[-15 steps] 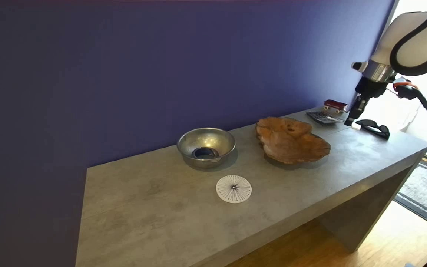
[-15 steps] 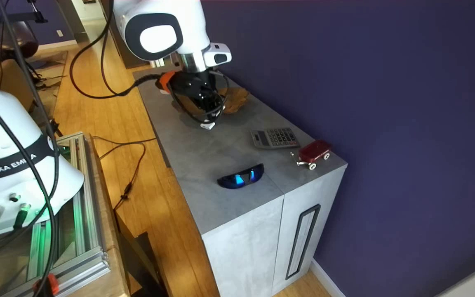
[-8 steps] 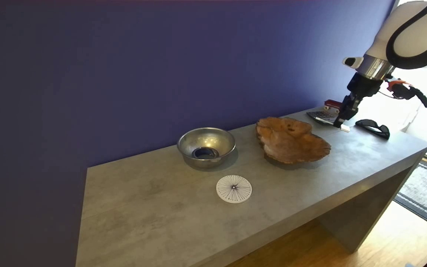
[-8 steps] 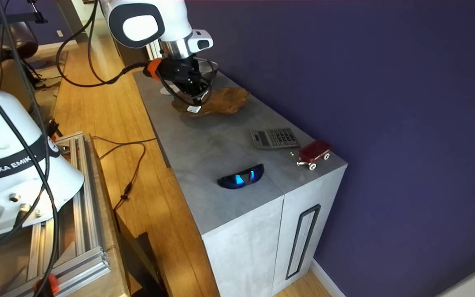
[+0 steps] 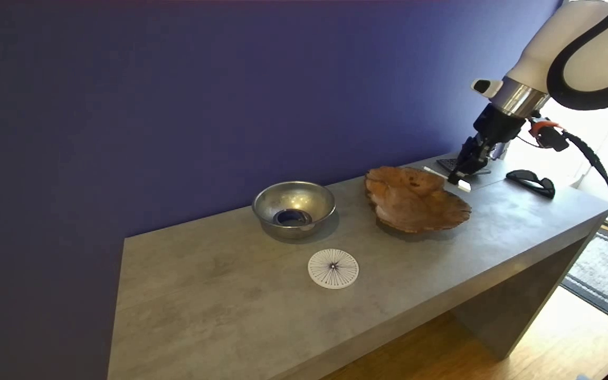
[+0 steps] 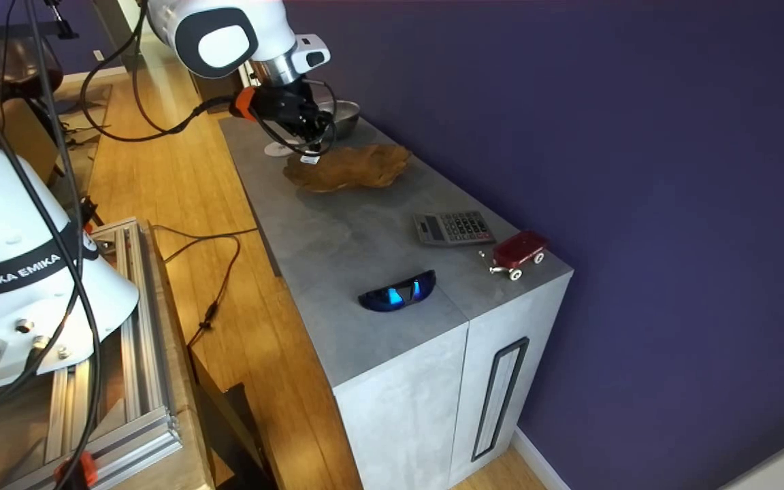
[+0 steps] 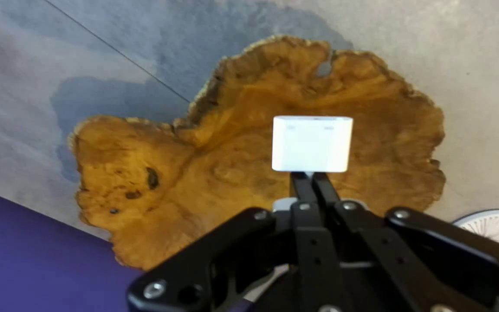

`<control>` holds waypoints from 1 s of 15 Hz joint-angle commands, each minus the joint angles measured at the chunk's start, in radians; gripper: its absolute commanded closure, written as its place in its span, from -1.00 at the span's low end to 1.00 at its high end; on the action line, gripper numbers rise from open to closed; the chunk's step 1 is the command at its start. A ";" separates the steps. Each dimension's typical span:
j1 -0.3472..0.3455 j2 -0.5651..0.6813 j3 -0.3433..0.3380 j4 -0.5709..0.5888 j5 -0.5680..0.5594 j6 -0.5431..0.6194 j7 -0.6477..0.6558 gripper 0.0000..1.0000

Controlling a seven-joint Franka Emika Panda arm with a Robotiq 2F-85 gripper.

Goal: Place the white cord on the tray

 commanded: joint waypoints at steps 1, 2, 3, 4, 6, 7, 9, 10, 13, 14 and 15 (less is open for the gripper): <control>0.177 0.027 -0.117 0.050 -0.054 0.024 0.060 0.97; 0.205 0.039 -0.159 0.067 -0.172 0.010 0.154 0.97; 0.251 0.040 -0.209 0.080 -0.217 0.003 0.178 0.97; 0.351 0.053 -0.293 0.107 -0.190 -0.001 0.160 0.97; 0.499 0.108 -0.445 0.155 -0.241 0.012 0.210 0.97; 0.579 0.144 -0.524 0.186 -0.256 0.017 0.228 0.97; 0.715 0.216 -0.633 0.243 -0.251 0.014 0.260 0.97; 0.782 0.253 -0.682 0.269 -0.242 0.016 0.274 0.97; 0.928 0.347 -0.773 0.336 -0.214 0.008 0.320 0.97; 0.941 0.366 -0.792 0.354 -0.310 -0.014 0.413 0.97; 0.972 0.383 -0.817 0.366 -0.319 -0.018 0.432 0.39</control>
